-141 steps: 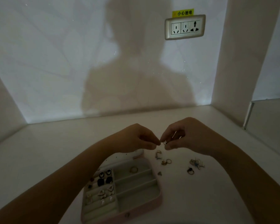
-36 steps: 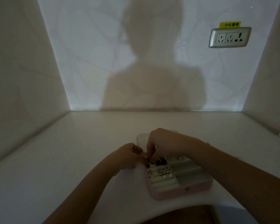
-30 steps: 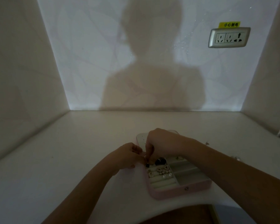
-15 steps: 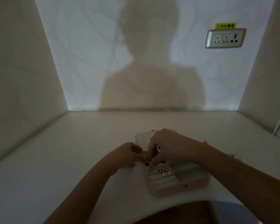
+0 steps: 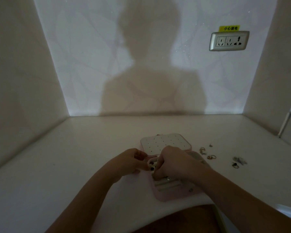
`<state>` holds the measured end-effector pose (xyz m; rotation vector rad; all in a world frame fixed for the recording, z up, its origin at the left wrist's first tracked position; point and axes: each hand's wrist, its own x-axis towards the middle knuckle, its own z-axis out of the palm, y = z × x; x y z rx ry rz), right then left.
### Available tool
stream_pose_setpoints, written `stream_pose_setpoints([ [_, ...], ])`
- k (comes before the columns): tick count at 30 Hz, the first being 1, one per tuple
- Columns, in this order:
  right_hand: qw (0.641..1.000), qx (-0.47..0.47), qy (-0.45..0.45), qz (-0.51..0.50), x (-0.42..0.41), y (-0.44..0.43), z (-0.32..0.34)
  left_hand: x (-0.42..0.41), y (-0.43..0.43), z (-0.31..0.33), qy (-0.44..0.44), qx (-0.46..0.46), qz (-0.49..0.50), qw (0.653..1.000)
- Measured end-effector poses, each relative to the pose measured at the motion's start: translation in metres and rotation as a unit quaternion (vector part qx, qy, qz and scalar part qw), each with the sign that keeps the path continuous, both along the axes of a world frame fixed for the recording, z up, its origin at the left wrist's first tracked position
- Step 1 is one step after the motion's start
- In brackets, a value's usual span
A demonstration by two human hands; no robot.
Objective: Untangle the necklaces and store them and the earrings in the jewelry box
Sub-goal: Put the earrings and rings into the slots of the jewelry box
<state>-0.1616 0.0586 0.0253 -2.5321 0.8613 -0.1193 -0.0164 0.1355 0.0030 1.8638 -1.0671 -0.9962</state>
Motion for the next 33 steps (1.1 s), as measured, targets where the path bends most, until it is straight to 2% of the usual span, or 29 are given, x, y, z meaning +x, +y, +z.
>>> stream_pose_setpoints([
  [18,0.996,0.052,-0.07,0.011,-0.011,0.002,-0.001,0.006,0.001,-0.002,-0.001,0.005,-0.013,1.0],
  [28,0.994,0.068,-0.073,0.042,-0.007,-0.007,0.004,0.01,0.002,-0.003,-0.008,0.007,-0.014,1.0],
  [33,0.995,0.065,-0.047,0.059,-0.002,-0.013,0.003,0.007,0.001,-0.001,-0.005,0.008,-0.019,1.0],
])
